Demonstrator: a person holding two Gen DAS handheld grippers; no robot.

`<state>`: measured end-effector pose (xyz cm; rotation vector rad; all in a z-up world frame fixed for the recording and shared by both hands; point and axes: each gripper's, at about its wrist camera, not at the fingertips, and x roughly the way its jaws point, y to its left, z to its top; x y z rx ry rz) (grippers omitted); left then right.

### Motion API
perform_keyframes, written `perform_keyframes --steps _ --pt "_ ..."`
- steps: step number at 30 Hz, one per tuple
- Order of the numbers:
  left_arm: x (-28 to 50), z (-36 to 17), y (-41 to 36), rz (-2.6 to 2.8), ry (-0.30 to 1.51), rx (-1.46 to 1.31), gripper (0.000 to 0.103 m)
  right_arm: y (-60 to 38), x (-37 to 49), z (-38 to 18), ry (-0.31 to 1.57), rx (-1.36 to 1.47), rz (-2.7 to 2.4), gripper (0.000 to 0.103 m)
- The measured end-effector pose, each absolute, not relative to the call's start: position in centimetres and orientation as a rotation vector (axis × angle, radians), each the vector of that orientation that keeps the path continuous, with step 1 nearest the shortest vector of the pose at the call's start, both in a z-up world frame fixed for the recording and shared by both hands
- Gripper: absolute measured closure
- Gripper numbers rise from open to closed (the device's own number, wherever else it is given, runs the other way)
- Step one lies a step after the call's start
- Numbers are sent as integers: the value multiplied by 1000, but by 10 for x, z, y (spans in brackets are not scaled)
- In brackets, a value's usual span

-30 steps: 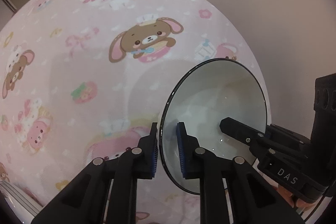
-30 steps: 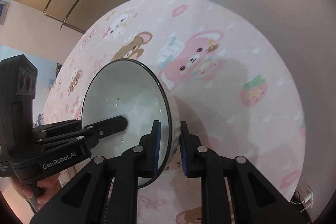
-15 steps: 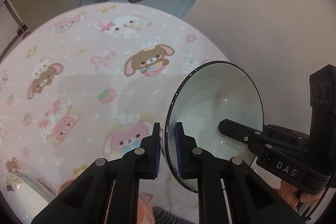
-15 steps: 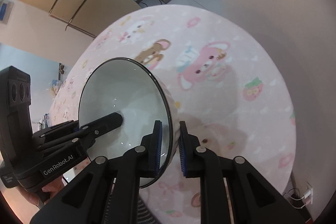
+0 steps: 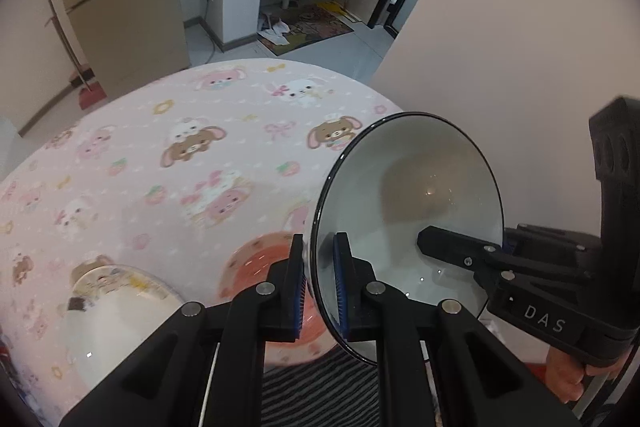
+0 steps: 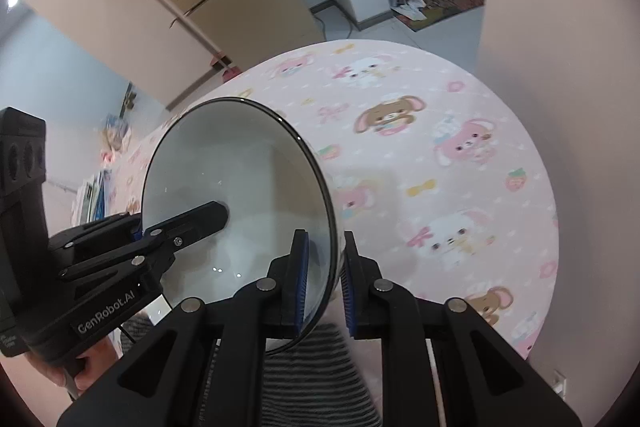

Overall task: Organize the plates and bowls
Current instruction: 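Carry the white bowl with both tools over the stacked pink bowls, then lower the white bowl with both tools into the pink bowls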

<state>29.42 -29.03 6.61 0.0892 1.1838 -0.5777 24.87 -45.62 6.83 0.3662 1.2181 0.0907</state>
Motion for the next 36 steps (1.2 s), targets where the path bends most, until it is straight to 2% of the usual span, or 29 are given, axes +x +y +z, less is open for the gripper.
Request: perform_keyframes --steps 6,10,21,36 --pt "278 71 -244 -577 1152 27 89 -411 238 81 1228 262 125 88" --pt "273 56 -231 -598 1155 10 89 -395 233 75 1262 216 120 88" --pt "270 1 -244 -586 1245 76 89 -388 233 21 1383 166 73 86" --pt "283 -25 -258 -568 1280 119 88 -401 244 -9 1408 180 104 85"
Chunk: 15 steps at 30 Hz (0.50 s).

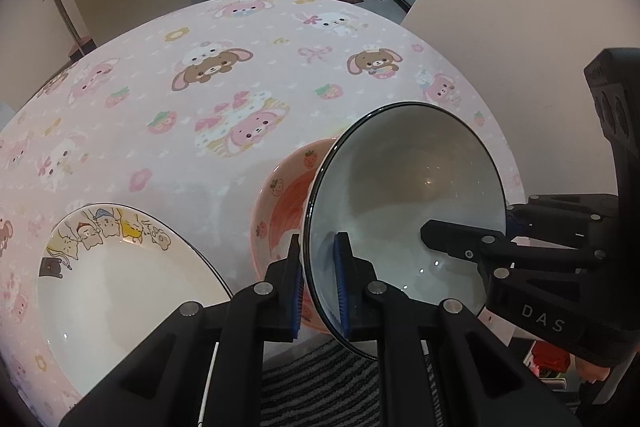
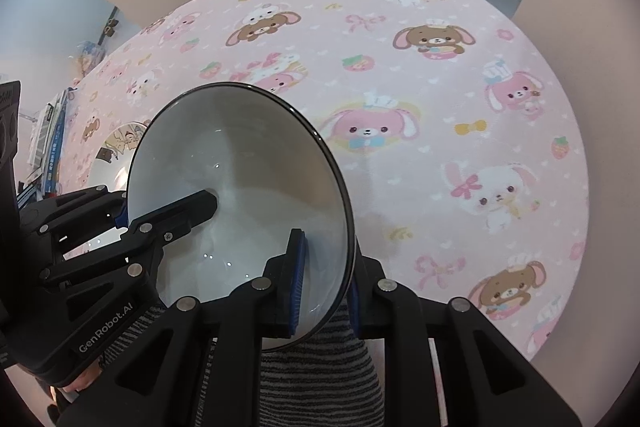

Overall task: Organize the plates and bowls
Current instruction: 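Lower the white bowl with both tools into the pink bowls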

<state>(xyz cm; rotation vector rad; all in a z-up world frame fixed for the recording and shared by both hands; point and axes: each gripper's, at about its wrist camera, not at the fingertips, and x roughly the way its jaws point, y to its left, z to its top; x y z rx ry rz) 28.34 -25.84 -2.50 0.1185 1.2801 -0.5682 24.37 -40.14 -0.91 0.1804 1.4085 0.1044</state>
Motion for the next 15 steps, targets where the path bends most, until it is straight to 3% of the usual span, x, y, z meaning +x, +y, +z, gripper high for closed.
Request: perform_keyframes --steps 15 --pt "291 -37 -253 -573 1317 130 85 -396 245 -18 1374 108 120 89"
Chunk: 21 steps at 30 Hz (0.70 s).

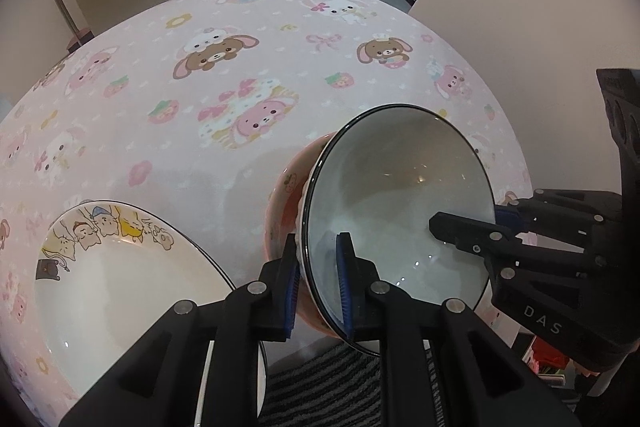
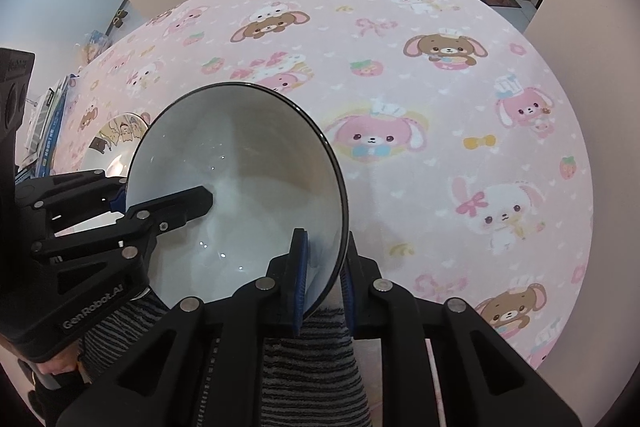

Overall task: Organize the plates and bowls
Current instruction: 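Lower the white bowl with both tools into the pink bowls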

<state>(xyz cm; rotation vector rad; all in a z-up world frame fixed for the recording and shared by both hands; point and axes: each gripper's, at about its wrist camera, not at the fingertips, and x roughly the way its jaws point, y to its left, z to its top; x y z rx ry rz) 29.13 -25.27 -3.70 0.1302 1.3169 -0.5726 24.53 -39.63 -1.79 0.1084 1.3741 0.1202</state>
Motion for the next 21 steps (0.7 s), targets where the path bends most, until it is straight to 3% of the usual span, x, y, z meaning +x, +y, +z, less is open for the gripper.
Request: perform_keyframes --steps 14,19,21 --pt "282 -31 -258 -541 1320 242 83 -378 234 -11 1310 -64 111 89" --pt "280 -28 -256 -519 1300 224 79 -385 237 -7 1292 -25 117 91" --pt "276 -26 -259 -545 1294 255 72 -386 236 -4 1276 -27 122 92"
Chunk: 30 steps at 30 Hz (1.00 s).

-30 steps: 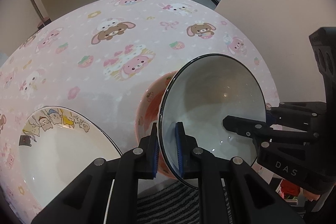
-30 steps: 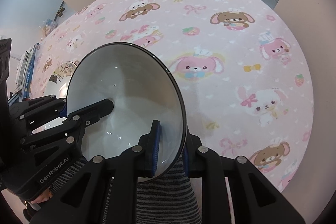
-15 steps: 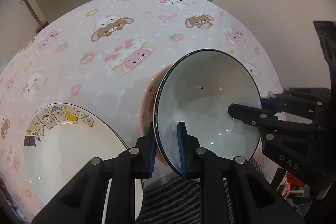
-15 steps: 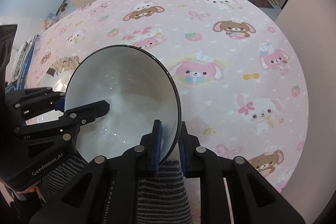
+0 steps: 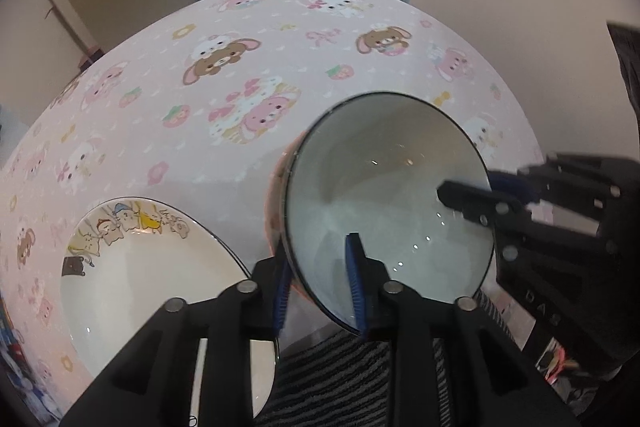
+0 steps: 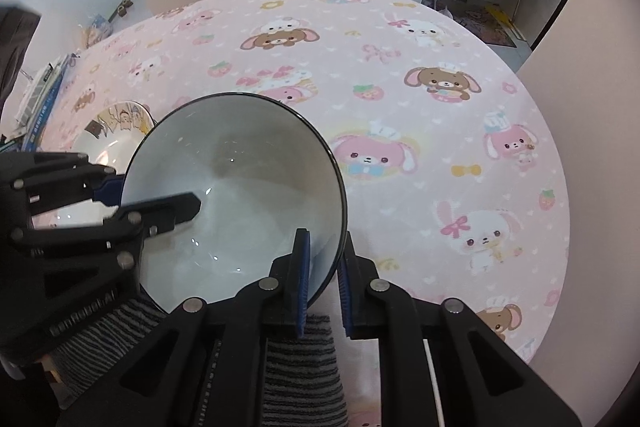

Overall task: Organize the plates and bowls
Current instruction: 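Lower the white bowl with both tools into the pink bowls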

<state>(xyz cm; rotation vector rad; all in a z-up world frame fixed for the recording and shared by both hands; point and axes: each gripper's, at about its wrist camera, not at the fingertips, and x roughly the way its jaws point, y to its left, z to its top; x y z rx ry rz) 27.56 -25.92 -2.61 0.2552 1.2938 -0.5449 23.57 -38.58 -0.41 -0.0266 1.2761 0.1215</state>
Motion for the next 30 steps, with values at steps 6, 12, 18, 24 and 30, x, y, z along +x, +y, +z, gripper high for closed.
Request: perform_keyframes --steps 6,12,18,24,30 --pt "265 -22 -269 -482 1202 377 84 -387 230 1 1228 -31 100 92" --pt "267 -20 -266 -462 1183 404 85 -391 231 -5 1247 38 136 92" --pt "248 -27 -276 -417 1038 581 85 -383 225 -5 1195 -2 135 92" --pt "243 -33 -273 -417 953 570 85 -386 224 -6 1167 -10 141 92" --pt "242 -28 -252 -419 882 428 85 -390 222 -7 1131 -13 145 92"
